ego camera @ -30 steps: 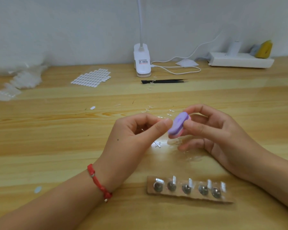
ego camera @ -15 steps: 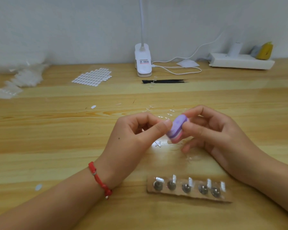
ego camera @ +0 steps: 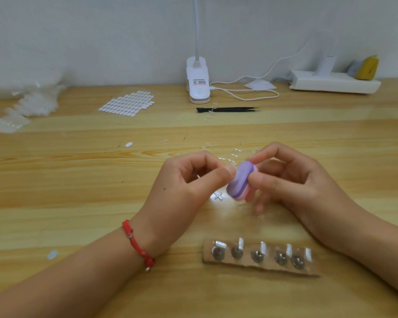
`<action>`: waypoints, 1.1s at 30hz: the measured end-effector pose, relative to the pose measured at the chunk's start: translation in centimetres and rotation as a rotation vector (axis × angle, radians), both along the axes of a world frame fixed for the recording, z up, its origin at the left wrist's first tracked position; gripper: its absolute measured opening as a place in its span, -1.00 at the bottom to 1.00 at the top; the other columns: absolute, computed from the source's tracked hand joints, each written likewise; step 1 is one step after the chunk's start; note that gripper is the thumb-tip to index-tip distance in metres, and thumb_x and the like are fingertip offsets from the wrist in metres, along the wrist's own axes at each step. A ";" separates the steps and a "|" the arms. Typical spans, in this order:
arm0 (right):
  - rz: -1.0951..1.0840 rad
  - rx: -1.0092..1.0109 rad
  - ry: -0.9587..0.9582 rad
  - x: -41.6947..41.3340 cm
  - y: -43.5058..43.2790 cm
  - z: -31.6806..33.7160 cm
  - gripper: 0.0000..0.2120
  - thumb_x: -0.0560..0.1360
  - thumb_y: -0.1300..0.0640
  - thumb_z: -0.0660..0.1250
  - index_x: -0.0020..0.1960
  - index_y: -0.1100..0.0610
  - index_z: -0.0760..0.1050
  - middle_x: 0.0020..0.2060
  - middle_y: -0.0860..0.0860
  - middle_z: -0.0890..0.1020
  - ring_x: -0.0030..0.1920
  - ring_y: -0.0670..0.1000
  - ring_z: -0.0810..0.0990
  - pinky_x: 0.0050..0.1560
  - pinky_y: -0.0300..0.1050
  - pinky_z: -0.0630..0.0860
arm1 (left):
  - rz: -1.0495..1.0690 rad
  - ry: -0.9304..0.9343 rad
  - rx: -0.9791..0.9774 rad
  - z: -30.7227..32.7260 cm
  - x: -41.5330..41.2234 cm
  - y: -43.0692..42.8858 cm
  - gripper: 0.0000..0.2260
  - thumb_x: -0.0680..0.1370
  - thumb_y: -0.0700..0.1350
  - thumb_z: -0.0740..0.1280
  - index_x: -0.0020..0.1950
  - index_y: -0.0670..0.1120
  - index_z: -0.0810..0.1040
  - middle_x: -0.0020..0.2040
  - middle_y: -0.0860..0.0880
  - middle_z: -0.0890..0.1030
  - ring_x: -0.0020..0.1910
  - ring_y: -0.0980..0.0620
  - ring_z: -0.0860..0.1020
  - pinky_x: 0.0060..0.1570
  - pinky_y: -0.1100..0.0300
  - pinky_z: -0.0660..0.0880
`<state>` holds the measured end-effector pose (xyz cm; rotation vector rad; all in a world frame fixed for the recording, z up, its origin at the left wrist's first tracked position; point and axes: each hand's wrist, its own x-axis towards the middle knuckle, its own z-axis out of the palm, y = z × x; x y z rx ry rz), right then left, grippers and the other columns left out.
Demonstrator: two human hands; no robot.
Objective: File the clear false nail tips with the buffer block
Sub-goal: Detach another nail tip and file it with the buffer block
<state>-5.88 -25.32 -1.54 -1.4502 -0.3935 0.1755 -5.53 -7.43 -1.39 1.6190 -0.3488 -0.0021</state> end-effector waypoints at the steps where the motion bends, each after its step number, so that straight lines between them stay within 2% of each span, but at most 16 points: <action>1: -0.028 0.046 0.027 0.1 -0.1 0.0 -0.79 0.23 0.18 0.57 -0.18 0.02 0.61 -0.31 0.10 0.65 -0.35 0.01 0.60 -0.39 -0.18 0.54 | 0.000 -0.002 0.010 0.0 0.0 -0.1 -0.87 0.38 -0.07 0.35 -0.36 -0.05 0.56 -0.42 0.12 0.49 -0.39 0.17 0.38 -0.33 0.42 0.32; 3: -0.036 0.082 0.049 0.2 -0.2 0.0 -0.80 0.23 0.17 0.56 -0.20 0.02 0.61 -0.33 0.10 0.64 -0.36 0.00 0.59 -0.40 -0.18 0.53 | 0.006 -0.012 0.016 -0.1 0.0 -0.1 -0.87 0.40 -0.07 0.34 -0.35 -0.03 0.55 -0.45 0.16 0.44 -0.42 0.20 0.35 -0.35 0.44 0.29; 6: -0.016 -0.015 -0.024 -0.1 -0.1 -0.1 -0.82 0.26 0.11 0.53 -0.17 0.01 0.60 -0.33 0.06 0.65 -0.39 -0.01 0.59 -0.39 -0.18 0.53 | -0.002 -0.037 0.028 -0.1 0.0 -0.1 -0.86 0.43 -0.05 0.30 -0.33 -0.02 0.54 -0.44 0.17 0.41 -0.40 0.19 0.32 -0.35 0.45 0.29; 10: -0.135 0.077 -0.007 0.1 -0.3 -0.1 -0.77 0.20 0.09 0.55 -0.19 0.04 0.59 -0.32 0.08 0.64 -0.51 0.03 0.53 -0.51 -0.18 0.48 | -0.014 -0.057 0.064 -0.1 -0.1 -0.2 -0.85 0.44 -0.03 0.30 -0.32 0.00 0.54 -0.45 0.18 0.39 -0.42 0.20 0.31 -0.36 0.45 0.27; 13: -0.074 -0.014 -0.056 -0.2 -0.1 -0.1 -0.80 0.27 0.15 0.54 -0.17 0.05 0.57 -0.31 0.03 0.65 -0.58 0.03 0.51 -0.52 -0.22 0.46 | -0.015 -0.074 0.066 -0.1 -0.1 -0.1 -0.85 0.46 -0.04 0.29 -0.31 0.00 0.53 -0.44 0.17 0.39 -0.40 0.19 0.31 -0.35 0.44 0.28; 15: -0.078 -0.011 -0.052 0.0 0.0 -0.2 -0.78 0.26 0.19 0.57 -0.18 0.03 0.58 -0.33 0.01 0.64 -0.58 0.01 0.50 -0.53 -0.21 0.45 | -0.033 -0.079 0.081 -0.1 -0.1 -0.1 -0.84 0.47 -0.04 0.28 -0.31 0.02 0.52 -0.43 0.16 0.39 -0.38 0.18 0.32 -0.34 0.44 0.29; 17: -0.125 0.053 -0.002 0.2 -0.2 -0.2 -0.79 0.21 0.10 0.55 -0.20 0.02 0.59 -0.39 -0.02 0.62 -0.57 0.00 0.48 -0.55 -0.23 0.44 | -0.050 -0.078 0.090 -0.1 -0.2 -0.2 -0.84 0.47 -0.03 0.27 -0.31 0.03 0.52 -0.42 0.16 0.39 -0.39 0.19 0.32 -0.34 0.45 0.29; 19: -0.107 0.049 0.013 0.2 -0.3 -0.2 -0.77 0.20 0.13 0.57 -0.21 0.03 0.59 -0.40 -0.01 0.62 -0.57 0.00 0.48 -0.55 -0.23 0.44 | -0.046 -0.089 0.078 -0.1 -0.2 -0.1 -0.85 0.48 -0.04 0.27 -0.30 0.02 0.52 -0.42 0.16 0.39 -0.39 0.19 0.32 -0.34 0.45 0.29; 22: -0.038 -0.017 -0.035 0.0 0.0 -0.3 -0.78 0.26 0.16 0.57 -0.16 0.08 0.58 -0.35 0.01 0.63 -0.57 0.02 0.50 -0.51 -0.21 0.47 | -0.039 -0.098 0.078 -0.1 -0.1 -0.1 -0.84 0.48 -0.05 0.27 -0.29 -0.01 0.53 -0.42 0.16 0.40 -0.38 0.17 0.33 -0.32 0.44 0.30; 26: -0.101 0.063 0.023 0.4 -0.4 -0.2 -0.79 0.22 0.14 0.56 -0.20 0.03 0.60 -0.42 -0.03 0.60 -0.57 -0.02 0.47 -0.54 -0.24 0.44 | -0.044 -0.088 0.094 -0.2 -0.1 -0.2 -0.83 0.47 -0.03 0.28 -0.32 0.04 0.54 -0.45 0.18 0.39 -0.41 0.22 0.32 -0.34 0.47 0.28; 29: -0.003 -0.025 -0.006 0.1 -0.3 0.0 -0.84 0.30 0.13 0.54 -0.16 0.03 0.60 -0.39 0.00 0.62 -0.55 0.00 0.50 -0.48 -0.22 0.48 | -0.019 -0.095 0.090 -0.3 0.0 -0.1 -0.84 0.47 -0.03 0.28 -0.31 0.02 0.52 -0.43 0.17 0.39 -0.39 0.20 0.33 -0.33 0.46 0.29; 31: -0.073 0.019 0.028 0.2 -0.2 0.0 -0.84 0.30 0.13 0.52 -0.15 0.04 0.61 -0.40 0.01 0.61 -0.53 -0.01 0.51 -0.51 -0.19 0.47 | -0.053 -0.097 0.113 -0.4 0.0 -0.2 -0.84 0.48 -0.02 0.28 -0.31 0.03 0.53 -0.40 0.16 0.42 -0.37 0.19 0.35 -0.31 0.43 0.31; 33: -0.175 0.146 0.106 0.4 -0.3 0.3 -0.84 0.32 0.14 0.43 -0.11 0.09 0.56 -0.40 0.04 0.61 -0.48 -0.02 0.54 -0.51 -0.20 0.49 | -0.068 -0.102 0.130 -0.3 -0.1 -0.2 -0.84 0.48 -0.02 0.28 -0.31 0.05 0.53 -0.40 0.17 0.44 -0.37 0.21 0.37 -0.30 0.44 0.31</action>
